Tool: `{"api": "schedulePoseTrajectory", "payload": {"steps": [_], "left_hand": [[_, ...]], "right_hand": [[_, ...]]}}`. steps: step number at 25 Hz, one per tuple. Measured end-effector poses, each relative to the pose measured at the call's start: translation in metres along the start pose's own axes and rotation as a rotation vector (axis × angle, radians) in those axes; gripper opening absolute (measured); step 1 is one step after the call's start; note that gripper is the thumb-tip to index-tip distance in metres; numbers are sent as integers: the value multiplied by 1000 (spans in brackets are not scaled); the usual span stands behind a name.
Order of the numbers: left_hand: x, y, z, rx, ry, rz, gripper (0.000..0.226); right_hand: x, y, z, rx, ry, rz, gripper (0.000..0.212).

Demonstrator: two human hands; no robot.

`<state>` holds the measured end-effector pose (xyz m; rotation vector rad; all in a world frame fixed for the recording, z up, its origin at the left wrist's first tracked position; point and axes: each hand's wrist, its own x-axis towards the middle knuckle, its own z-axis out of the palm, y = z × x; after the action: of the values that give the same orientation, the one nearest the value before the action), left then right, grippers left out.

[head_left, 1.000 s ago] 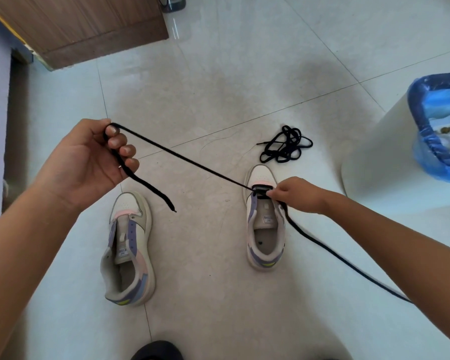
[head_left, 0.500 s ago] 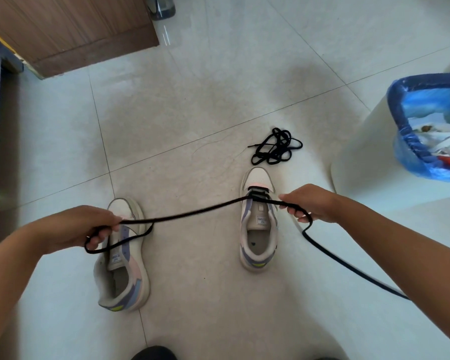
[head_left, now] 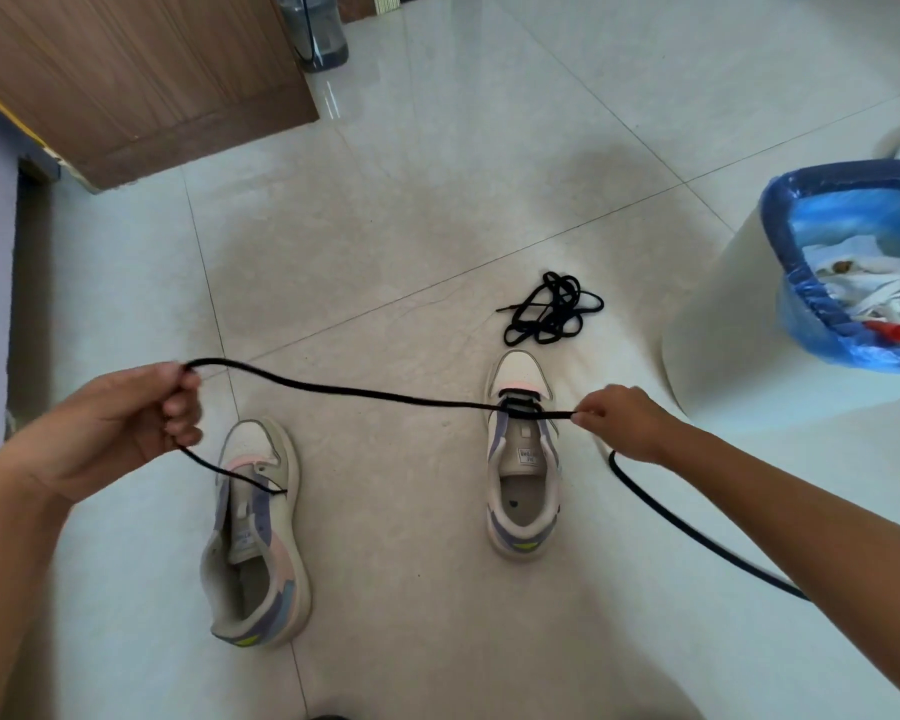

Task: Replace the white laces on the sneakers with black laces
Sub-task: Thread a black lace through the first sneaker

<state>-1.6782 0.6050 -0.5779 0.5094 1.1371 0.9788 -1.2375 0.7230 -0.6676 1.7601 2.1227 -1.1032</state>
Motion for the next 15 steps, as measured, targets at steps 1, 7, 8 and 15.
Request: {"api": "schedulePoseTrajectory", "payload": {"steps": [1, 7, 8, 15], "left_hand": [[0, 4, 21, 206, 33, 4, 21], [11, 8, 129, 577, -87, -72, 45], [13, 6, 130, 582, -74, -60, 48], [6, -19, 89, 592, -49, -141, 48]], "right_hand": [[-3, -16, -2, -81, 56, -108, 31], [-37, -170, 0, 36, 114, -901, 36], [-35, -176, 4, -25, 240, -989, 25], [-2, -124, -35, -234, 390, -491, 33]]}}
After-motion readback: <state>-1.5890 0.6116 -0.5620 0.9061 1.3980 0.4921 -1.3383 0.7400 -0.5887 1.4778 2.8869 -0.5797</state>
